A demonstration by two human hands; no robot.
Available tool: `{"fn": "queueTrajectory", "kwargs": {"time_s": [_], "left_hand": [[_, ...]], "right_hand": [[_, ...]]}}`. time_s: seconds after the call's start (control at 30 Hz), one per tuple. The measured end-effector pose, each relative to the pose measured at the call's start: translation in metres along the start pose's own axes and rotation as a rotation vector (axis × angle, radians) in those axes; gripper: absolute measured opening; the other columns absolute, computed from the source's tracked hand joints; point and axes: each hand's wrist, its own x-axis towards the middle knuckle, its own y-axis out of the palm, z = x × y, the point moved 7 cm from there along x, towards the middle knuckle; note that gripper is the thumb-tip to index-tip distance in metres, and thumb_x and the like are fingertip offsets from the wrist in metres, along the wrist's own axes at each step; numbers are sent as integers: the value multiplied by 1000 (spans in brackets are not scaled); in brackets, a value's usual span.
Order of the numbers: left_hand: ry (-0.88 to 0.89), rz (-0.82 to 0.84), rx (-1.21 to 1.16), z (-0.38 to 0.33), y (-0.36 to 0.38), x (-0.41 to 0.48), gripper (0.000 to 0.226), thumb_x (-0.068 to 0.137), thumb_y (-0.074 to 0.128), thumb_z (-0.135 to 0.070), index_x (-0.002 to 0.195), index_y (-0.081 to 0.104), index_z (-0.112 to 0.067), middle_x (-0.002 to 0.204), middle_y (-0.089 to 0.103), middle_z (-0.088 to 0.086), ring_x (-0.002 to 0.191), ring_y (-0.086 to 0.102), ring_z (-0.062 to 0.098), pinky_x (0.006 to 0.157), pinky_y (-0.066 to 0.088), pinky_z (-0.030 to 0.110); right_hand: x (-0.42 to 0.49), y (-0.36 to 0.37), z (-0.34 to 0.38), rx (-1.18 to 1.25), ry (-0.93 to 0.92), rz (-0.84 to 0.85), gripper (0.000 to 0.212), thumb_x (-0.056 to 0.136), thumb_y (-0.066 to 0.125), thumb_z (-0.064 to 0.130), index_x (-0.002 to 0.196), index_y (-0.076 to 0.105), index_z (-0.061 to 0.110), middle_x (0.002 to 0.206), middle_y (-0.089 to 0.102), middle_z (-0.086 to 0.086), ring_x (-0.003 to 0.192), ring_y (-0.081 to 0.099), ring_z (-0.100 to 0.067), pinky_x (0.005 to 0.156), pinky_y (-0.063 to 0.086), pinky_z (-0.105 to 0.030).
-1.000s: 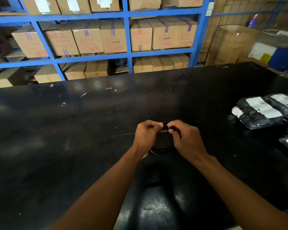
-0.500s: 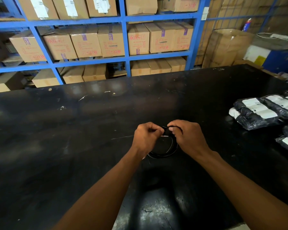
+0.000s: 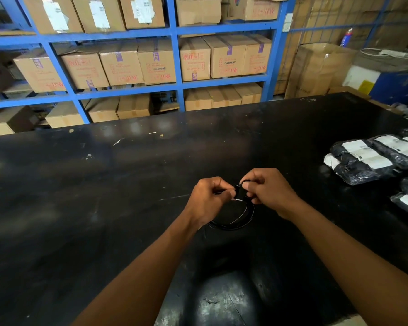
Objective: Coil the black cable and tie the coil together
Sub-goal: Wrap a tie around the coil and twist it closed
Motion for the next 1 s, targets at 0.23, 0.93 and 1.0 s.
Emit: {"fn": "queueTrajectory", "kwargs": {"time_s": [0.23,0.93,1.0], "left_hand": [[-5,50,30,4,7,-1,9,89,70,-11,84,73,-17,86,74,2,85,69,13,83,56,30],[-34,155,44,12,18,-1,13,89,70,-13,81,71,-23,81,73,-3,81,68,9,84,56,34],[-28,155,48,12,18,-2,13,89,70,-13,82,71,-24,83,73,-2,83,68,10,84,56,33]], "right_hand": [[-4,1,-9,108,89,156,13,94,58,2,94,70,7,87,67,-11,76,65,-16,61,58,-25],[-8,-1,-21,19,136,178,14,93,60,6,91,72,12,89,71,-11,77,67,-15,62,55,-23],[-10,0,-23,59,179,221,14,93,60,5,91,72,11,90,71,-12,78,67,-16,63,56,-24]]}}
